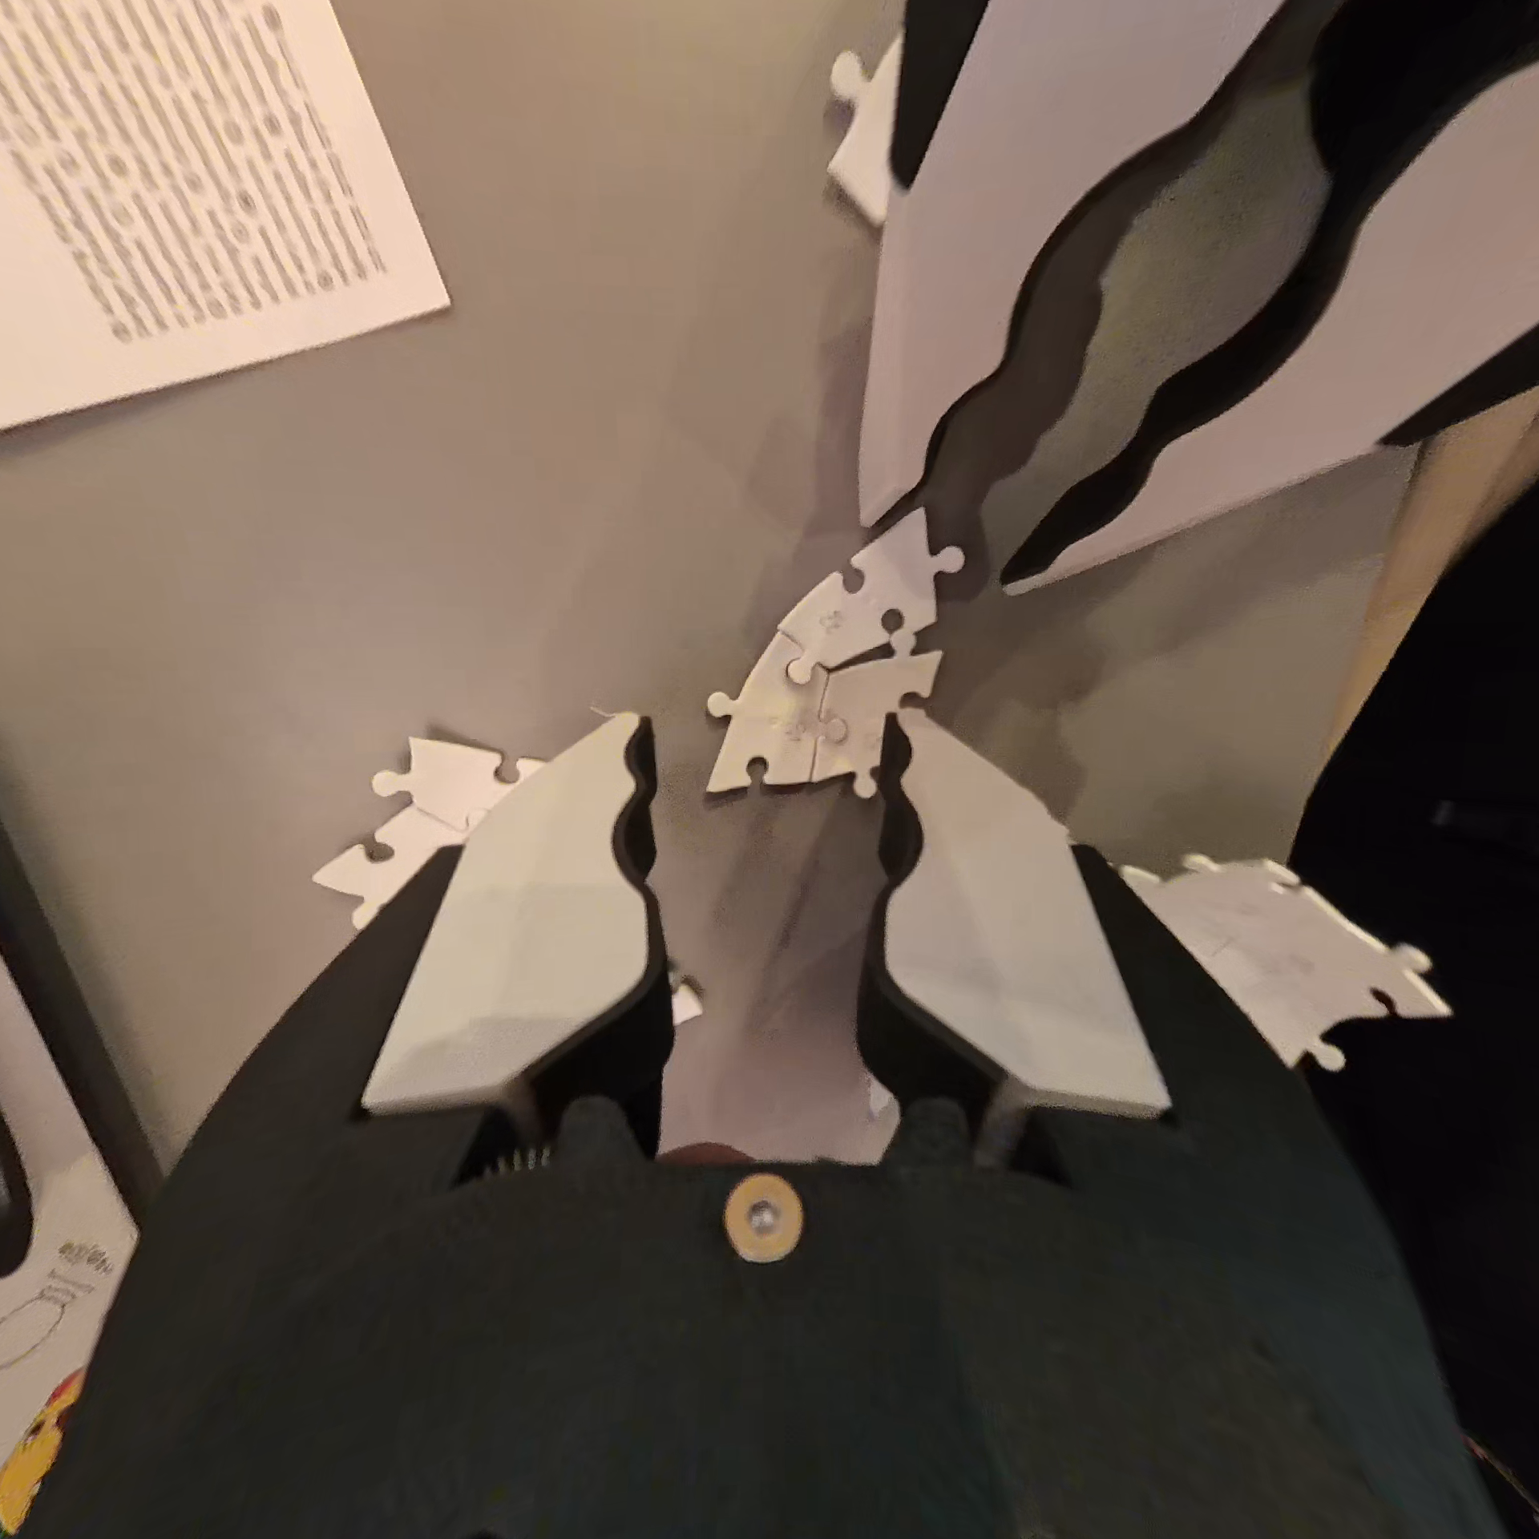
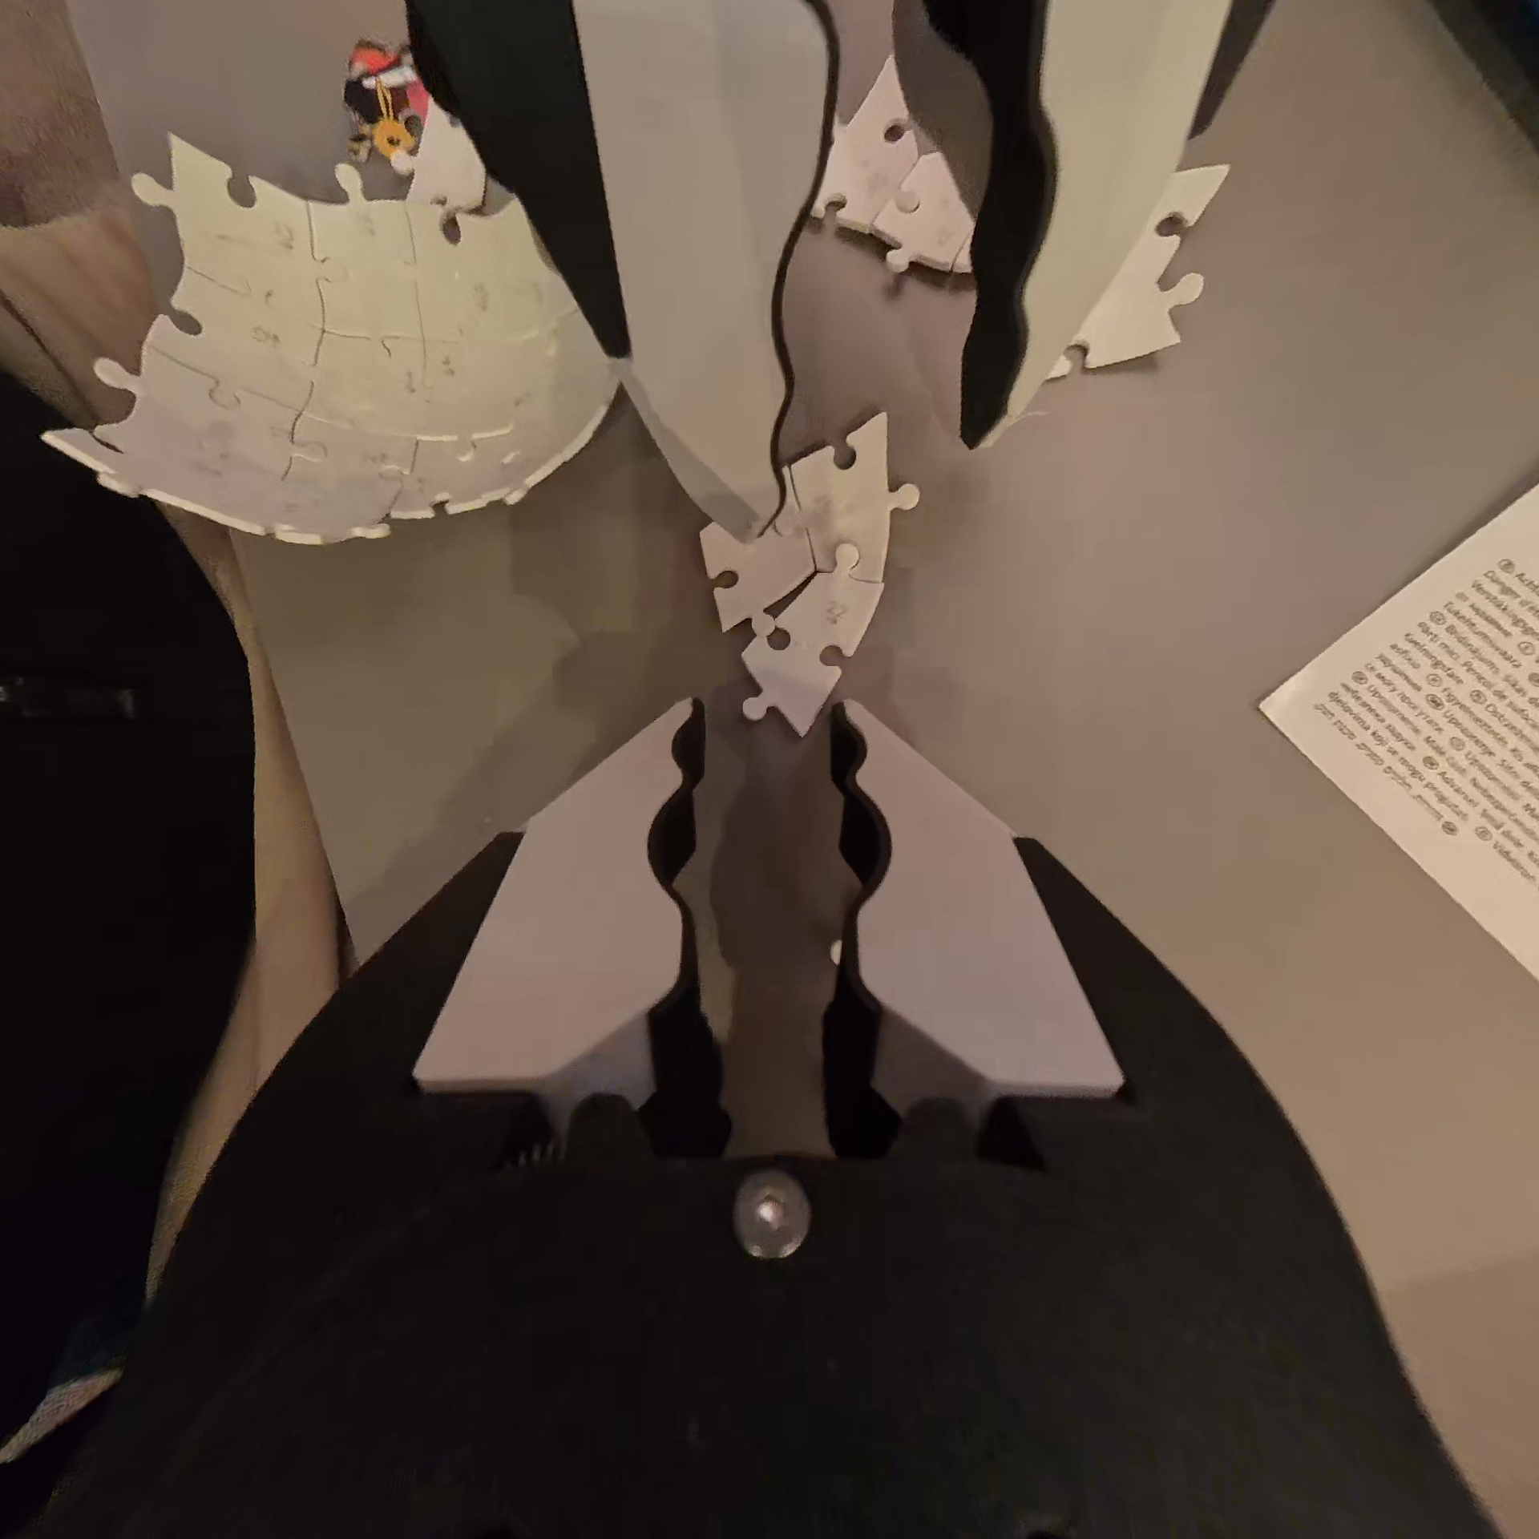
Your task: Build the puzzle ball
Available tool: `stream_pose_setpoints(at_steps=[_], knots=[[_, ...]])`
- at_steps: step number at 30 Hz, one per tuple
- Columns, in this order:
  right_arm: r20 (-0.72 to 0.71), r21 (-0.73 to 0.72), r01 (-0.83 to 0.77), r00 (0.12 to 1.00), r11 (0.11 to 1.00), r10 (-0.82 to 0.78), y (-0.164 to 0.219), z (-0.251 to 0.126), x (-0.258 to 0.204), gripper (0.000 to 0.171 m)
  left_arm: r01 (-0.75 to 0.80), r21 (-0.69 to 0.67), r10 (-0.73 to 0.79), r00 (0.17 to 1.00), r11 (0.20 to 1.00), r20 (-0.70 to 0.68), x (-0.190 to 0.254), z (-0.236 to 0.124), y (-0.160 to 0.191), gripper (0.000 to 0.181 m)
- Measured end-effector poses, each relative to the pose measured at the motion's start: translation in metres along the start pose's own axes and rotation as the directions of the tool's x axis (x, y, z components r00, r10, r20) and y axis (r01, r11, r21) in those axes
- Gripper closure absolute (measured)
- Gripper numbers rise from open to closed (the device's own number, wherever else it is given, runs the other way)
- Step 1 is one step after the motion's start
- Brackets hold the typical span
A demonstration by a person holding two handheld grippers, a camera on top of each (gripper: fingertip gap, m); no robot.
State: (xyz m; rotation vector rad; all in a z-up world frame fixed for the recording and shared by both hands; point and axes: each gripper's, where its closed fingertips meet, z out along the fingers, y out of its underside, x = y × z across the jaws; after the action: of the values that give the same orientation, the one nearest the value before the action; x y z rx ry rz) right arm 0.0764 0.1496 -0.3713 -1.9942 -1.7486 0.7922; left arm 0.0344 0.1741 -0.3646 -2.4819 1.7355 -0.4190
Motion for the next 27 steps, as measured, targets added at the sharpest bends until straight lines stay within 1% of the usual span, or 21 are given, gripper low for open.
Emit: stream_pose_setpoints(at_steps=[1,5,9,14,18,20,23,27], knots=[[-0.004,0.017,-0.005,1.0,1.0,0.005,0.0,0.0,0.0,0.143,0.008,-0.006,-0.009,1.0,1.0,-0.005,-0.001,0.002,0.001,0.129],[-0.028,0.048,0.004,1.0,0.999,-0.003,-0.001,0.001,0.001,0.147,0.015,-0.029,-0.015,1.0,0.999,0.001,-0.002,0.007,0.001,0.129],[-0.031,0.066,-0.001,1.0,0.998,0.003,-0.003,0.003,-0.002,0.148,-0.002,-0.059,0.005,0.999,0.998,0.04,-0.004,0.009,0.001,0.131],[-0.035,0.086,-0.008,0.999,0.996,0.012,-0.006,0.006,-0.005,0.149,-0.05,-0.06,0.057,0.991,0.997,0.12,-0.006,0.011,0.002,0.133],[-0.057,0.107,-0.008,0.998,0.994,0.014,-0.009,0.006,-0.004,0.148,-0.054,-0.048,0.06,0.99,0.997,0.126,-0.004,0.012,0.002,0.133],[-0.064,0.126,0.018,0.998,0.992,-0.01,-0.013,0.002,-0.006,0.148,-0.051,-0.043,0.056,0.99,0.998,0.127,-0.005,0.012,0.002,0.133],[-0.055,0.128,0.098,0.994,0.987,-0.092,-0.017,0.004,-0.015,0.149,-0.052,-0.054,0.058,0.99,0.997,0.126,-0.005,0.012,0.001,0.133],[-0.063,0.097,0.165,0.985,0.982,-0.159,-0.018,0.013,-0.02,0.15,-0.055,-0.058,0.061,0.99,0.997,0.125,-0.005,0.012,0.001,0.132]])
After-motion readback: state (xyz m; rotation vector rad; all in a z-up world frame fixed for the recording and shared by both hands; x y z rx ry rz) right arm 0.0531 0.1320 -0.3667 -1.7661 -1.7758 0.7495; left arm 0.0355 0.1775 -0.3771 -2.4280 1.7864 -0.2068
